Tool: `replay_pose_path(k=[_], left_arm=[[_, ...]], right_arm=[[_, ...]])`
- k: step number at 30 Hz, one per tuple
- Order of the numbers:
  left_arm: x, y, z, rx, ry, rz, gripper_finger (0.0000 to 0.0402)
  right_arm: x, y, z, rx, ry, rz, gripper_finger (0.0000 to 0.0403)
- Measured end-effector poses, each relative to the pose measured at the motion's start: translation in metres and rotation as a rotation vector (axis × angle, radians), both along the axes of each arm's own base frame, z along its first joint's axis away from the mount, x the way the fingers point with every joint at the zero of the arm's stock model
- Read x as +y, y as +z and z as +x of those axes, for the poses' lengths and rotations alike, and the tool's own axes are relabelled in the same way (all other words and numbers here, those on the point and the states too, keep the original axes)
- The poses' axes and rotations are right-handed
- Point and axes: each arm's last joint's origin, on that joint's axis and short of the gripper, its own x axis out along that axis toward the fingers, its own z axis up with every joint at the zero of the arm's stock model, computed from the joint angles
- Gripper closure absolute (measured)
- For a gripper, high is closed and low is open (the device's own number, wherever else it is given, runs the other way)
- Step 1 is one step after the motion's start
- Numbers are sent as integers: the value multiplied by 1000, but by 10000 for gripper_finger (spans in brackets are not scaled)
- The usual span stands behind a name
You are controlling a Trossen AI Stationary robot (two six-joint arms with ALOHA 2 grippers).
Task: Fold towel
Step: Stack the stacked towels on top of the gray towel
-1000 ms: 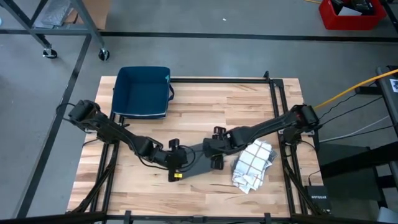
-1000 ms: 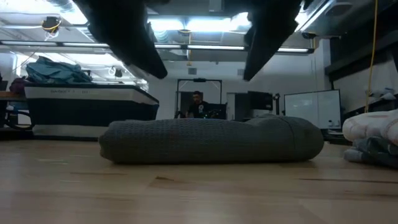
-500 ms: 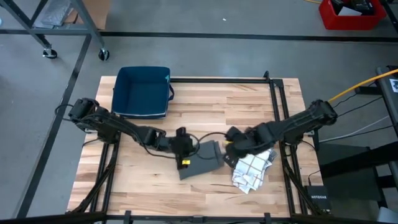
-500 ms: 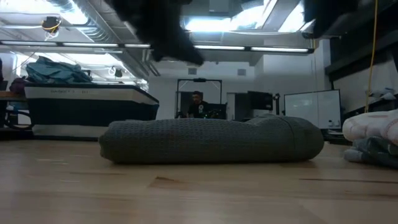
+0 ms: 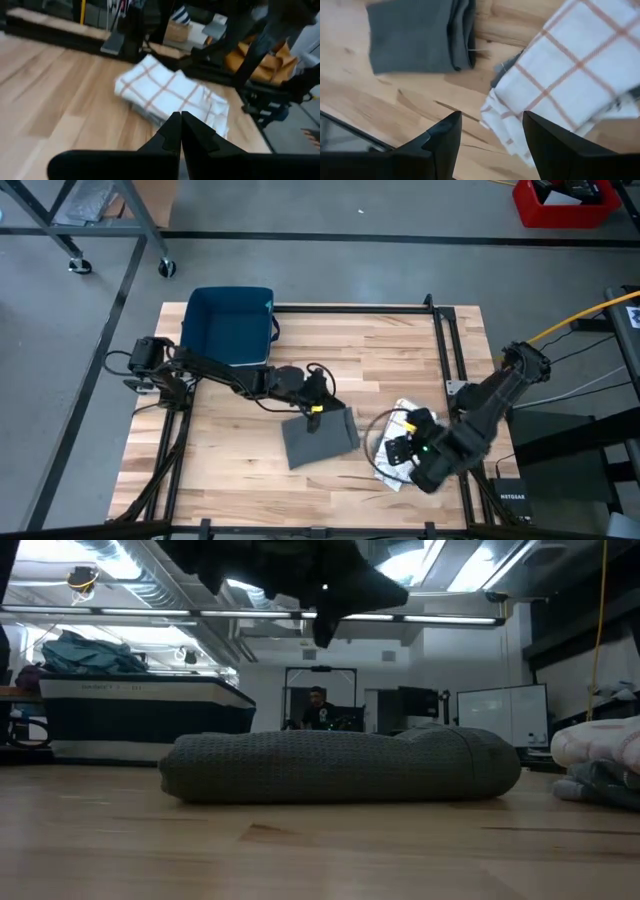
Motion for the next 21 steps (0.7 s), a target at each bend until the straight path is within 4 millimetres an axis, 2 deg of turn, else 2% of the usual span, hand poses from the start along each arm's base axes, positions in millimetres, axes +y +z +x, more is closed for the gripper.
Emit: replay_pose_path(k=[3,6,12,18,21], left_arm=[[2,-1,2,-22,-3,36,398],[6,-4,2,12,4,47,398],[23,-9,3,44,75,-58,398],[42,-33,19,-2,184,-316,398],[45,-37,24,-54,186,-322,398]], right_arm=[[10,-5,-12,-51,-74,3,187],[17,-10,-16,-49,-50,33,187],[25,-25,-9,-29,-46,19,187],[27,-28,-5,-73,-51,-18,187],[23,-28,-8,-45,-51,-58,187]])
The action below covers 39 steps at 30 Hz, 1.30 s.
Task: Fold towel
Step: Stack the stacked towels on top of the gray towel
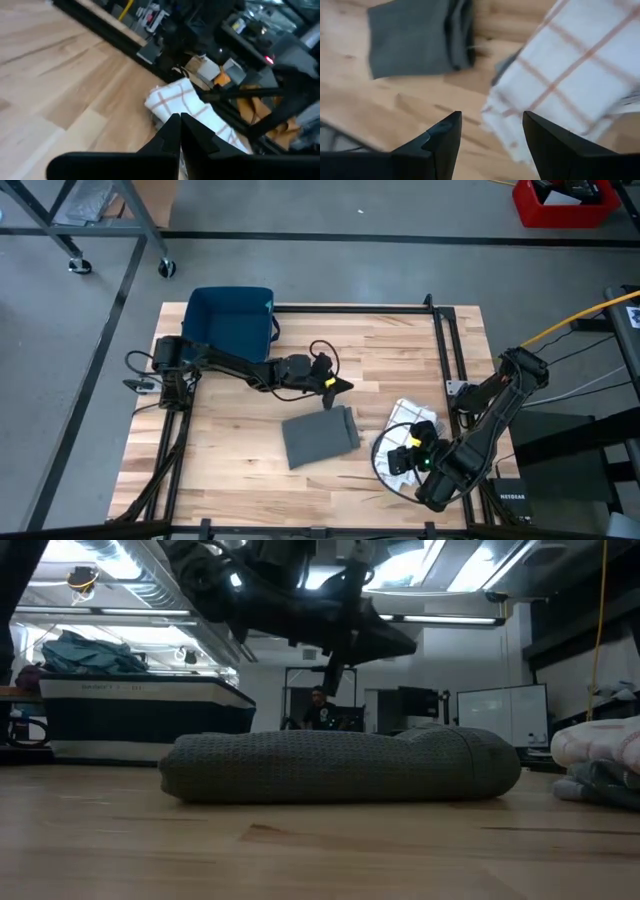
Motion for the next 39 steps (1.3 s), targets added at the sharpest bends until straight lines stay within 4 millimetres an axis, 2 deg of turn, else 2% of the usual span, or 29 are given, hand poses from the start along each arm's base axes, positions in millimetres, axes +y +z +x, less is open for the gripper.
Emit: replay_pose_path(k=[8,10,14,17,20,25,29,34,39], left_arm=[[-2,-13,-2,121,-108,268,398],[-4,-20,-5,179,-195,268,398],[-15,-31,-13,264,-482,238,398],[-26,-36,-17,281,-606,328,398],[-34,-40,-17,309,-578,493,398],[-36,-41,-15,400,-347,727,398],[-30,-44,-17,445,-325,738,398],[-29,-51,-22,521,-388,718,400],[-35,-47,-19,468,-385,719,400]], right_arm=[[3,-15,1,123,-9,-48,187],[7,-22,6,130,-14,-46,187],[16,-37,15,159,-15,-22,187],[21,-46,19,169,-13,-28,187],[23,-51,21,184,-13,-33,187],[21,-52,24,184,-25,-27,187],[19,-52,28,182,-37,-20,187],[19,-52,28,184,-36,-15,187],[20,-52,28,183,-35,-12,187]])
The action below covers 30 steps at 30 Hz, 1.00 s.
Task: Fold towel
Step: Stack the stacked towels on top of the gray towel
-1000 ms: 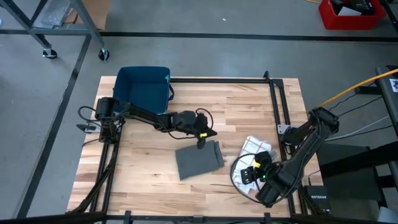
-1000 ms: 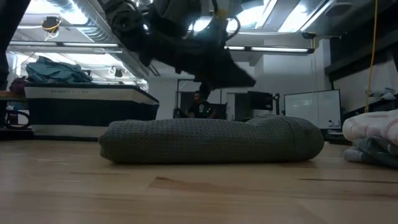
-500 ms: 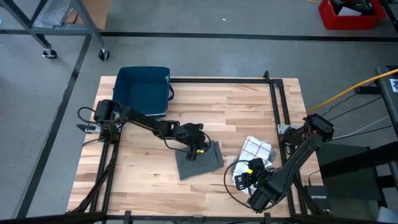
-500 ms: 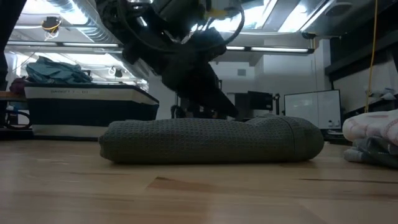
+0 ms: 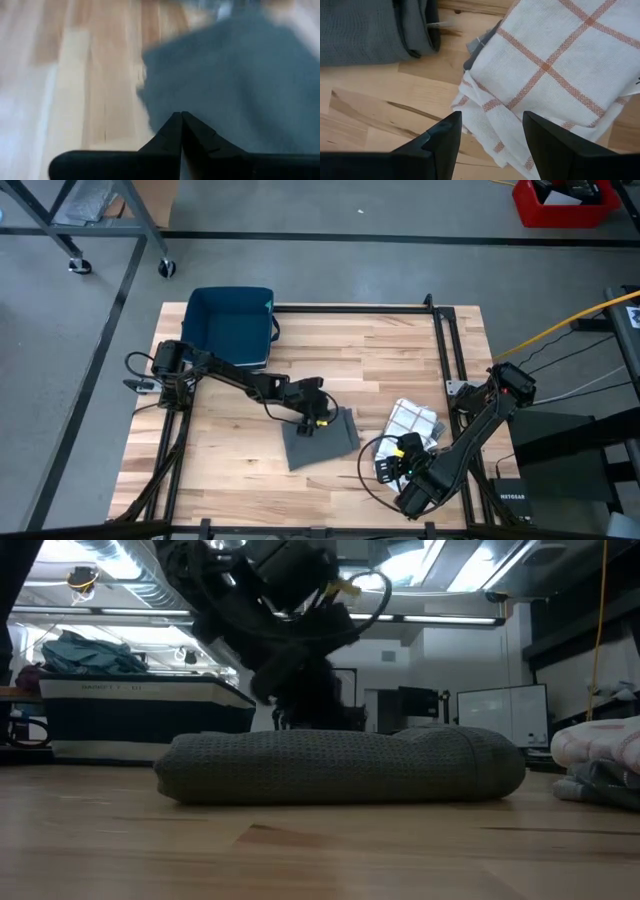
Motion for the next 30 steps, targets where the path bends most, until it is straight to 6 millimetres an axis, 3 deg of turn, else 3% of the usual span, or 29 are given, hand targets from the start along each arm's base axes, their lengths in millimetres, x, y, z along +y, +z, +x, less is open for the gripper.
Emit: replay_pose_path(k=[4,8,17,24,30], left_arm=[[-1,10,6,-114,1,-12,401],[-2,10,6,-105,-44,-51,399],[-15,-16,3,10,-175,-51,399],[4,-21,3,41,195,126,399],[15,-30,-18,268,513,-65,399]], right_arm=[[0,0,0,-1,0,2,187],[0,0,0,-4,1,5,187],[0,0,0,4,28,-3,187],[0,0,0,3,28,-2,187],[1,0,1,-7,28,8,187]])
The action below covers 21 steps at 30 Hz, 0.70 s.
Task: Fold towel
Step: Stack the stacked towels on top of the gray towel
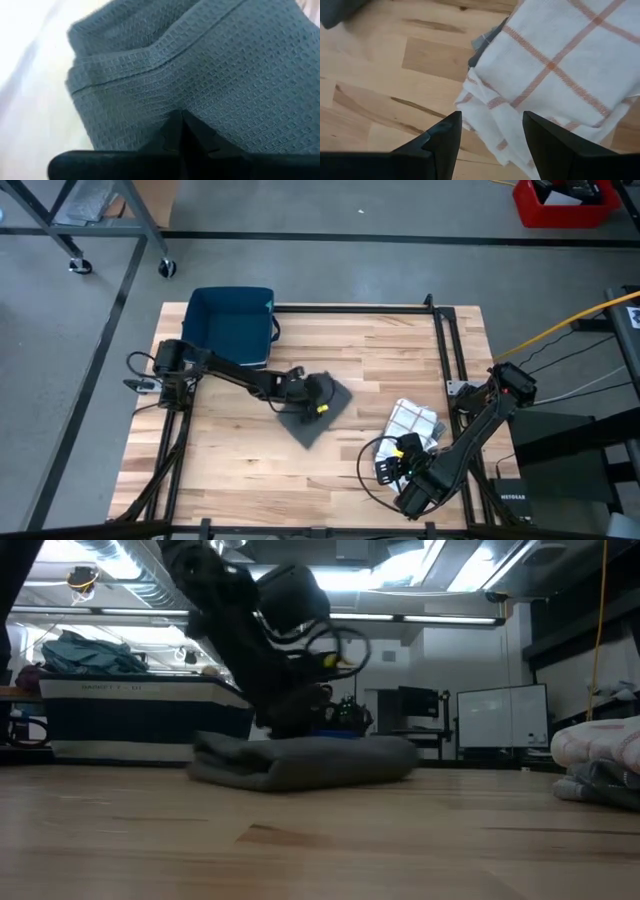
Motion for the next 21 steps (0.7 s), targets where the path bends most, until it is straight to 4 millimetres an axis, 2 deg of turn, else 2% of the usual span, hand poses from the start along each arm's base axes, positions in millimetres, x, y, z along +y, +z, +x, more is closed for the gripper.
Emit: replay_pose_path(k=[4,10,13,16,21], left_arm=[[-14,-4,-14,123,85,-141,399],[-51,11,-31,192,-14,-250,399],[-61,25,-36,151,-59,-253,399],[-64,38,-36,81,-105,-182,399],[-62,62,-23,-123,-206,-70,399]], right_arm=[[1,0,1,-9,0,11,187],[1,0,1,-9,0,11,187],[1,0,0,0,0,9,187],[0,0,-1,22,-4,7,187],[-6,0,-9,146,-40,-6,187]])
